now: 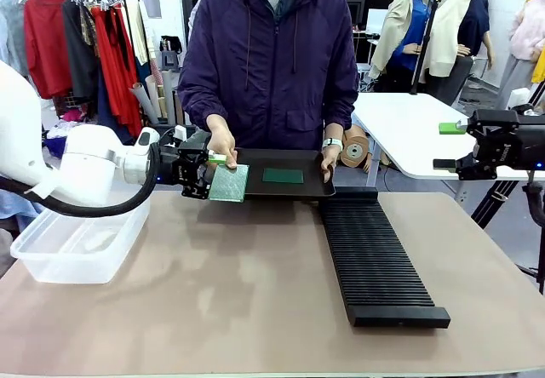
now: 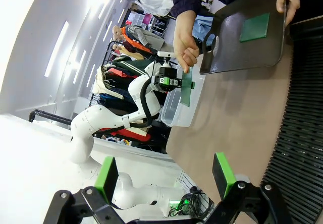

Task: Sort PCBs into racks and boxes based on the side picked up.
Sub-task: Pick up the Blank PCB handed by the Human, then if the short side of the Blank PCB is picked up, insert it into the PCB Rack ; if the long side is picked up, place it in the Organizing box.

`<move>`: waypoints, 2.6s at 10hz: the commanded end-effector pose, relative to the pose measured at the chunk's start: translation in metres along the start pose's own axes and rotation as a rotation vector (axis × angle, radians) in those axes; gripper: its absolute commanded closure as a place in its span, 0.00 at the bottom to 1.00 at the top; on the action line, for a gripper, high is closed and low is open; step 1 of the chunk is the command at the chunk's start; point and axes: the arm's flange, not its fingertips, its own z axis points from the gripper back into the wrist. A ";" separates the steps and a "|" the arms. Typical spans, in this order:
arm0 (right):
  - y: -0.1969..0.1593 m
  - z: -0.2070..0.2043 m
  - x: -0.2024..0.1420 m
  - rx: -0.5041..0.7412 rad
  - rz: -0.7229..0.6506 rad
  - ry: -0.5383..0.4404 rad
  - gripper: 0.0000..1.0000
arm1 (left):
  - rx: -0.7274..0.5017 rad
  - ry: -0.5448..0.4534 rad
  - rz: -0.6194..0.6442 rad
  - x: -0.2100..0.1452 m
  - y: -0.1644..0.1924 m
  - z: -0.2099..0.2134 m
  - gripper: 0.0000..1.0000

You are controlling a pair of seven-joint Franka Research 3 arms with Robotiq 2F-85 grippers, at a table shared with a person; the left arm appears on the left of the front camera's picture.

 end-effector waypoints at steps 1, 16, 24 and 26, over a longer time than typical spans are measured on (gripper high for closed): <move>0.002 -0.002 0.002 0.017 0.002 -0.011 0.00 | -0.013 -0.028 0.009 0.005 0.000 -0.001 0.28; 0.002 -0.002 0.002 0.017 0.002 -0.011 0.00 | -0.001 0.006 0.014 -0.001 0.003 0.004 1.00; 0.002 -0.002 0.002 0.017 0.002 -0.011 0.00 | -0.001 0.006 0.014 -0.001 0.003 0.004 1.00; 0.002 -0.002 0.002 0.017 0.002 -0.011 0.00 | -0.001 0.006 0.014 -0.001 0.003 0.004 1.00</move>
